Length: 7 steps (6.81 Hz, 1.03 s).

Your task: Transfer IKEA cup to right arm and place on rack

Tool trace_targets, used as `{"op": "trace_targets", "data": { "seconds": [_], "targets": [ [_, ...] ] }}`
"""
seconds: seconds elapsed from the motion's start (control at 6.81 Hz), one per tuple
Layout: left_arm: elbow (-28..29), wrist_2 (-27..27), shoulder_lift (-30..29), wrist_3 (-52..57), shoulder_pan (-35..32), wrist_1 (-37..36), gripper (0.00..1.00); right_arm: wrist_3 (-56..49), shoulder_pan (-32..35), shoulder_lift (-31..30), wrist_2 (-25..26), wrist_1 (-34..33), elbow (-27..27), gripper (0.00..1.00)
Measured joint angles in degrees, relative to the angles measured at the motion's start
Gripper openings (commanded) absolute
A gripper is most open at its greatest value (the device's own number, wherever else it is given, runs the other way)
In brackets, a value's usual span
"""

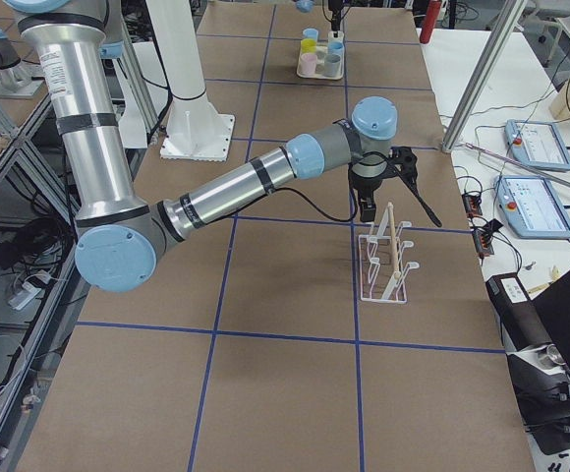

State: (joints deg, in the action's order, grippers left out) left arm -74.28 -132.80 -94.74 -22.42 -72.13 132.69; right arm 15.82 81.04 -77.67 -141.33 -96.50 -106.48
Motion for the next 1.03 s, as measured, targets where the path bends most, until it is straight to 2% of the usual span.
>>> {"op": "trace_targets", "data": {
  "seconds": [0.44, 0.73, 1.03],
  "targets": [
    [-0.19, 0.07, 0.64, -0.14, -0.81, -0.43, 0.00, 0.41, 0.00, 0.61, 0.00, 0.00, 0.00, 1.00],
    [-2.69, -0.14, 0.52, 0.00, -9.01, -2.18, 0.00, 0.76, -0.15, 0.95, -0.12, -0.02, -0.35, 1.00],
    [-3.81, 2.71, -2.73, -0.14, -15.33, -3.29, 0.00, 2.20, -1.72, 3.49, 0.17, -0.29, -0.07, 1.00]
  ]
}}
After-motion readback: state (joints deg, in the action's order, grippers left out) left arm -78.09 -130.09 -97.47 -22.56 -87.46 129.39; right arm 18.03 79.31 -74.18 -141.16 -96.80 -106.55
